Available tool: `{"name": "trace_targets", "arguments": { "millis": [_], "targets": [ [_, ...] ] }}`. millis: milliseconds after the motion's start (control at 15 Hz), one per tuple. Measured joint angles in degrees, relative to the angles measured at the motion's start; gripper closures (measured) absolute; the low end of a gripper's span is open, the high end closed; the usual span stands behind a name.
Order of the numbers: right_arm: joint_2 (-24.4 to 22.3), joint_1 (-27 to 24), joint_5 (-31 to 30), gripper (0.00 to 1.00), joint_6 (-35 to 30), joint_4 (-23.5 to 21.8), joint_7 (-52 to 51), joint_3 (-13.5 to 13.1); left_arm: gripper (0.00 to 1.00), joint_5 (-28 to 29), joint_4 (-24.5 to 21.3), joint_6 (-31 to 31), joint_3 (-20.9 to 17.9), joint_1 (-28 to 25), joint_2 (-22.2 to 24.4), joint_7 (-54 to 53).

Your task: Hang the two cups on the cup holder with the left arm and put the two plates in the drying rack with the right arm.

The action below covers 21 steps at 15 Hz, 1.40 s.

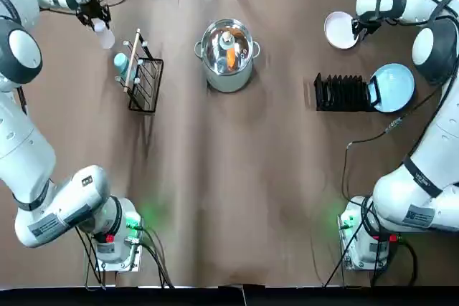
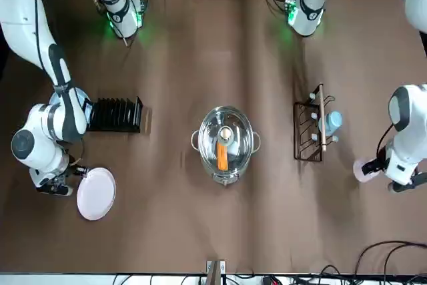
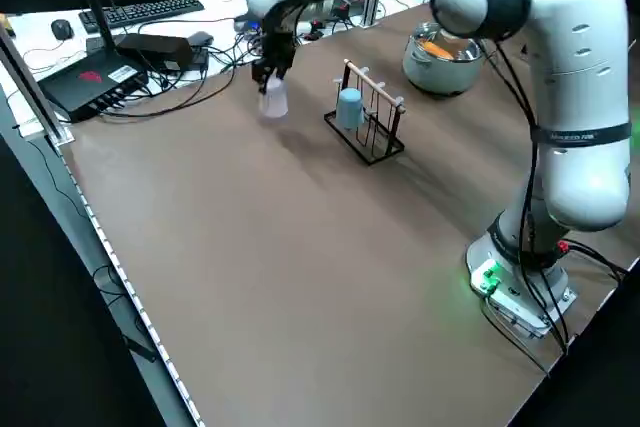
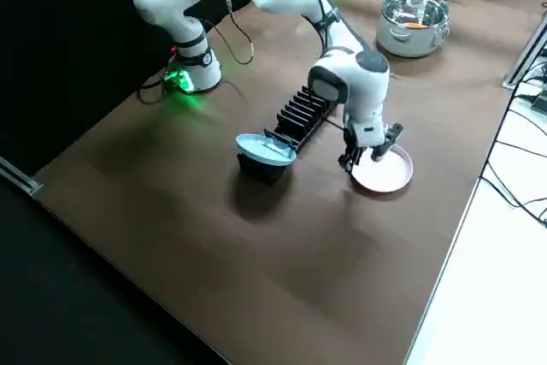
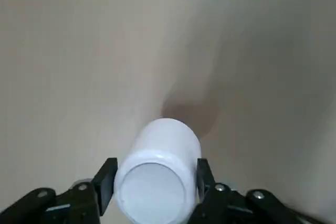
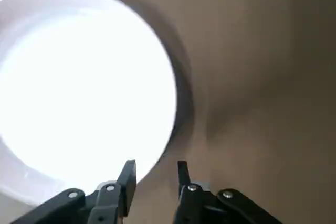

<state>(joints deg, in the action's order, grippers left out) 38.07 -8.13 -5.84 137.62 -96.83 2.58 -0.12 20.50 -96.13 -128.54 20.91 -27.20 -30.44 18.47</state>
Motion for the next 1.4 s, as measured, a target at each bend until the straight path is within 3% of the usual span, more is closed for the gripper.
{"name": "trace_targets", "arguments": {
  "millis": [267, 467, 600, 800, 1000, 1133, 1400],
  "targets": [
    [3.9, -1.1, 4.4, 0.58, 5.5, 1.7, 5.3, 0.0, 0.34, -9.8, 0.1, 10.7, 2.9, 0.2, 8.4, 6.1],
    [5.7, -1.1, 4.7, 0.60, 8.3, 2.2, 8.4, 0.1, 0.34, -11.9, -0.4, 15.6, 6.8, 0.2, 12.1, 14.8],
    [5.9, -1.2, 4.9, 0.71, 9.7, 2.3, 8.9, 0.1, 0.34, -11.9, -1.7, 16.7, 9.2, 0.7, 12.5, 19.2],
    [5.8, -1.3, 5.6, 0.95, 10.9, 2.8, 9.5, 0.2, 0.34, -11.5, -5.4, 16.7, 9.7, 0.9, 12.5, 20.8],
    [5.7, -1.2, 5.6, 0.96, 10.9, 3.2, 9.4, 0.4, 0.34, -10.0, -7.2, 16.6, 9.6, 0.6, 12.6, 20.8],
    [5.1, -1.0, 5.6, 0.96, 9.8, 4.0, 9.4, 0.8, 0.34, -9.9, -7.8, 16.6, 9.6, 0.6, 12.7, 20.8],
    [0.0, -0.8, 5.6, 0.96, -0.4, 5.2, 9.2, 1.6, 0.34, -7.9, -9.0, 16.2, 9.6, 0.6, 13.0, 21.0]
  ]
}}
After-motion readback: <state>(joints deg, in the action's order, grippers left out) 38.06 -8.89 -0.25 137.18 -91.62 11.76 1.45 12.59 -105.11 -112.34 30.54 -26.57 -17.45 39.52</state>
